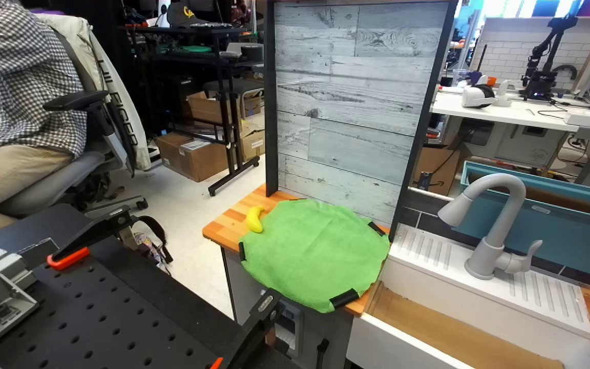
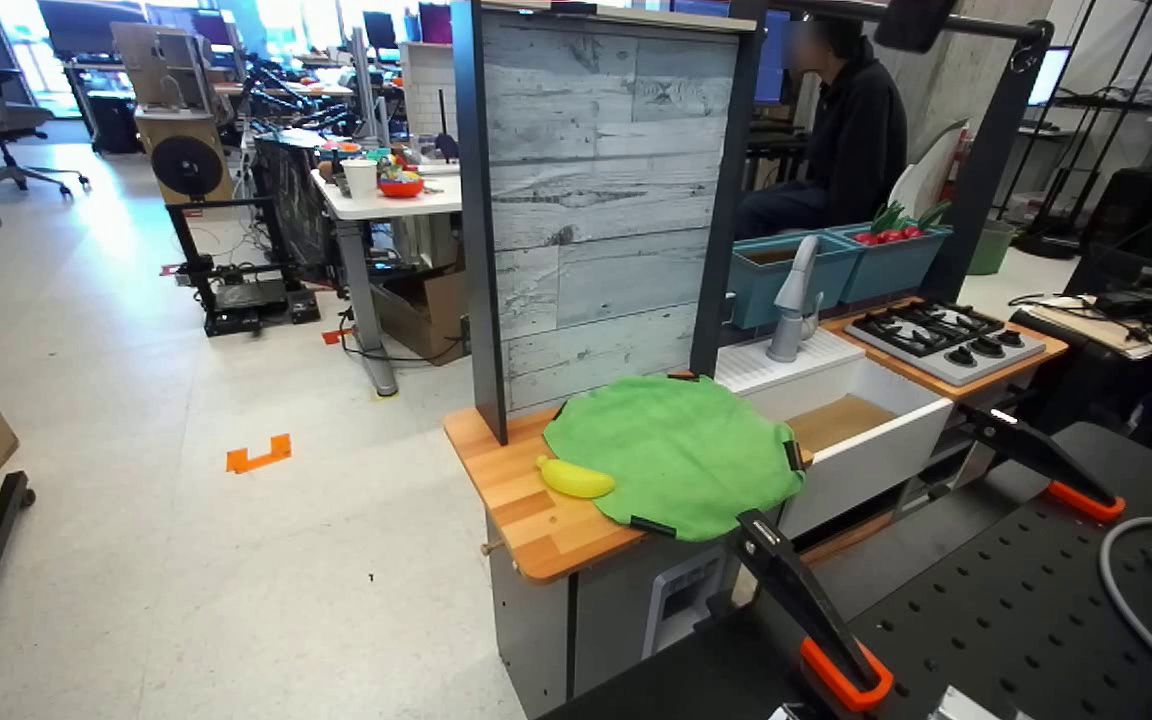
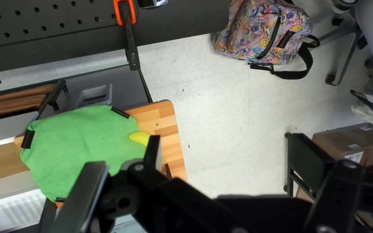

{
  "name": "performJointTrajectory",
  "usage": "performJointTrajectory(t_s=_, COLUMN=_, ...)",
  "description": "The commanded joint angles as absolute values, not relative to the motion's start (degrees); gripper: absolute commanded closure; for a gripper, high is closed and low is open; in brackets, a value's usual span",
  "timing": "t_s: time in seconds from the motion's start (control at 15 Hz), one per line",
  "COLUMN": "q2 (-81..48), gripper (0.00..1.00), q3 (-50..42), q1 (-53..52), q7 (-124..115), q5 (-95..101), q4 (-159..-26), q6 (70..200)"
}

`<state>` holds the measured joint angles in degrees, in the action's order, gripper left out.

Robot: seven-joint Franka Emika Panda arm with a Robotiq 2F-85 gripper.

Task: Fold the green towel from right to left

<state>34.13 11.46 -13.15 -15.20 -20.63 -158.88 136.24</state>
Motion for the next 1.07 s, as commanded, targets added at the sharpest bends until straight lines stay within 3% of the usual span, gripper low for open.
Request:
performJointTrajectory(t_s=0.0, q2=31.24, gripper=0.0, q3=9.11, q1=-11.81, q7=-13.71, q5=-21.15, q4=-158.86, q6=140.06)
performJointTrajectory(t_s=0.53, q2=18.64, gripper=0.0, q3=1.63, q1=-5.05, q7=-9.31, q5=-19.38, q4=-156.77, q6=149.68)
performJointTrajectory(t_s=1.0, q2=-0.65, gripper=0.0, q3=-0.84, q1=0.1, q7=-11.87, q5=-18.07, q4=-148.0, q6=157.96)
